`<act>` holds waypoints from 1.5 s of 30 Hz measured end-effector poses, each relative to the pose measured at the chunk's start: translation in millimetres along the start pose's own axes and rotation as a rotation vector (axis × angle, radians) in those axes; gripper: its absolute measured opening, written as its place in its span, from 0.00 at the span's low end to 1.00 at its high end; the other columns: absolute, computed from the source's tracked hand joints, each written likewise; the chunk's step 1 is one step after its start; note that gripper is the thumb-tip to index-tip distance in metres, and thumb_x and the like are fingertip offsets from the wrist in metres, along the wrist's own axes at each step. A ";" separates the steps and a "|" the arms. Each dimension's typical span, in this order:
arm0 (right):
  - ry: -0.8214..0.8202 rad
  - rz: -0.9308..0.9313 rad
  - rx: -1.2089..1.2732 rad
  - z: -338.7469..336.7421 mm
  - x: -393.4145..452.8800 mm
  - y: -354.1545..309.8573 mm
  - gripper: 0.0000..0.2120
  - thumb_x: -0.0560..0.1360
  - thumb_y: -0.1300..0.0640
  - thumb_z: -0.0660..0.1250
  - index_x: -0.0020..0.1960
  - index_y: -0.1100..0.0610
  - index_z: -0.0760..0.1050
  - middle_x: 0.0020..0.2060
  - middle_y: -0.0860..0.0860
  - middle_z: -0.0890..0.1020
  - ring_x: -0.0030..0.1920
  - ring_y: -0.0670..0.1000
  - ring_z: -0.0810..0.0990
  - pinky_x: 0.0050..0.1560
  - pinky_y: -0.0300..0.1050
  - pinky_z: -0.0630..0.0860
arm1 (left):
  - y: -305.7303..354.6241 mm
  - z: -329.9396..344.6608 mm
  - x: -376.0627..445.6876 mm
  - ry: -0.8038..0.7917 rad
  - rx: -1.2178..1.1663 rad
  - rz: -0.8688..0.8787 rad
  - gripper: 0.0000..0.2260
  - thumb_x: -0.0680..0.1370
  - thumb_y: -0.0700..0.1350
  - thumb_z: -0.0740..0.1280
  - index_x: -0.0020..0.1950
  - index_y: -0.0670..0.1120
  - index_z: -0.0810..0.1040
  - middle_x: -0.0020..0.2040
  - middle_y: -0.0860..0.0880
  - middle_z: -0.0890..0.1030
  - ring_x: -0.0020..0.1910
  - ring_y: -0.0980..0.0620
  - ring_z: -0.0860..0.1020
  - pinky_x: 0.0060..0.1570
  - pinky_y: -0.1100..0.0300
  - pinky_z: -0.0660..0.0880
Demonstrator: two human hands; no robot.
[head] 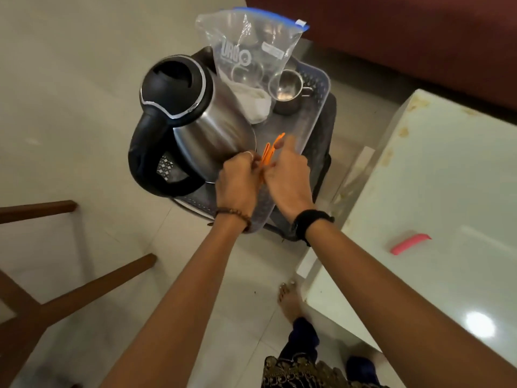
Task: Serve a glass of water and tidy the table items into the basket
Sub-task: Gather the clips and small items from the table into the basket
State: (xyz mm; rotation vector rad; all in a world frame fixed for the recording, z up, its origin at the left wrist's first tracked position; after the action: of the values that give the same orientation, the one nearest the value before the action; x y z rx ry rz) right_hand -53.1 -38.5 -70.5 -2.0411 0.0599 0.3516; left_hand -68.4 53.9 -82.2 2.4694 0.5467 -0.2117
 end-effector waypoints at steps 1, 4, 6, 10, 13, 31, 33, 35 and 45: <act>-0.002 -0.028 -0.055 1.2 2.5 1.4 0.07 0.77 0.64 0.58 0.54 0.61 0.65 0.37 0.54 0.76 0.35 0.55 0.73 0.30 0.45 0.64 | -0.2 5.0 1.3 -0.005 0.022 0.012 0.08 0.76 0.45 0.62 0.51 0.44 0.78 0.50 0.42 0.82 0.51 0.41 0.79 0.48 0.48 0.76; 0.006 -0.099 -0.138 -4.2 2.1 4.2 0.06 0.77 0.64 0.59 0.54 0.61 0.68 0.37 0.52 0.77 0.37 0.55 0.76 0.32 0.46 0.70 | 2.0 13.3 -1.9 0.050 -0.037 0.027 0.09 0.78 0.45 0.61 0.51 0.41 0.76 0.51 0.42 0.80 0.50 0.41 0.78 0.48 0.47 0.76; 0.047 -0.130 -0.104 -15.3 -5.5 7.7 0.05 0.77 0.63 0.59 0.53 0.60 0.70 0.37 0.51 0.78 0.38 0.53 0.79 0.38 0.50 0.76 | 8.9 14.2 -10.2 0.120 -0.115 0.064 0.08 0.78 0.43 0.62 0.53 0.42 0.77 0.50 0.43 0.80 0.49 0.46 0.79 0.50 0.50 0.76; 0.134 -0.123 0.017 -52.8 -31.0 33.1 0.05 0.77 0.61 0.62 0.51 0.54 0.70 0.36 0.41 0.76 0.38 0.42 0.78 0.38 0.41 0.78 | 44.0 27.0 -42.2 0.102 -0.232 0.182 0.07 0.76 0.39 0.64 0.52 0.44 0.78 0.48 0.47 0.81 0.44 0.54 0.78 0.47 0.63 0.74; 0.193 -0.041 0.091 -88.8 -56.7 64.8 0.09 0.77 0.61 0.63 0.50 0.48 0.68 0.38 0.37 0.75 0.39 0.38 0.78 0.40 0.34 0.77 | 72.8 54.8 -71.4 0.010 -0.312 0.225 0.07 0.75 0.36 0.65 0.51 0.43 0.79 0.47 0.47 0.81 0.44 0.55 0.78 0.46 0.66 0.74; 0.467 0.730 -0.369 -287.8 -243.9 312.0 0.17 0.74 0.67 0.62 0.61 0.58 0.70 0.55 0.58 0.72 0.52 0.57 0.69 0.48 0.52 0.72 | 154.3 270.5 -177.0 -0.298 0.486 0.518 0.23 0.78 0.40 0.61 0.72 0.53 0.61 0.74 0.45 0.59 0.72 0.45 0.59 0.68 0.51 0.64; 0.416 0.762 -0.353 -289.7 -249.7 323.0 0.18 0.74 0.66 0.61 0.63 0.57 0.69 0.56 0.58 0.71 0.53 0.58 0.70 0.47 0.51 0.73 | 155.5 272.9 -174.6 -0.249 0.473 0.528 0.25 0.78 0.36 0.60 0.72 0.53 0.62 0.73 0.45 0.63 0.69 0.45 0.63 0.64 0.51 0.67; 0.389 0.746 -0.274 -287.4 -252.0 328.9 0.18 0.75 0.66 0.60 0.63 0.56 0.67 0.55 0.57 0.71 0.51 0.58 0.73 0.39 0.49 0.72 | 155.7 273.8 -172.5 -0.183 0.446 0.498 0.26 0.77 0.33 0.60 0.72 0.52 0.62 0.72 0.44 0.63 0.67 0.44 0.66 0.61 0.51 0.68; 0.317 0.544 0.043 -253.5 -206.2 281.4 0.22 0.72 0.64 0.63 0.63 0.50 0.63 0.51 0.52 0.76 0.40 0.52 0.78 0.35 0.44 0.72 | 152.1 249.3 -163.2 -0.247 -0.281 0.134 0.18 0.77 0.33 0.60 0.66 0.45 0.70 0.53 0.42 0.77 0.48 0.45 0.76 0.48 0.48 0.78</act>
State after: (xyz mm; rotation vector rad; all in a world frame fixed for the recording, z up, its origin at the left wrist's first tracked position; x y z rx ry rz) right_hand -247.8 -416.1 -144.3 -1.9971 0.8191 0.3509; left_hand -156.8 -258.9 -161.3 2.1575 0.2831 -0.3545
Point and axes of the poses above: each hand's wrist, its own x-axis towards the middle knuckle, its own z-axis out of the palm, y = z × x, the point moved 2 cm from there along x, towards the middle knuckle
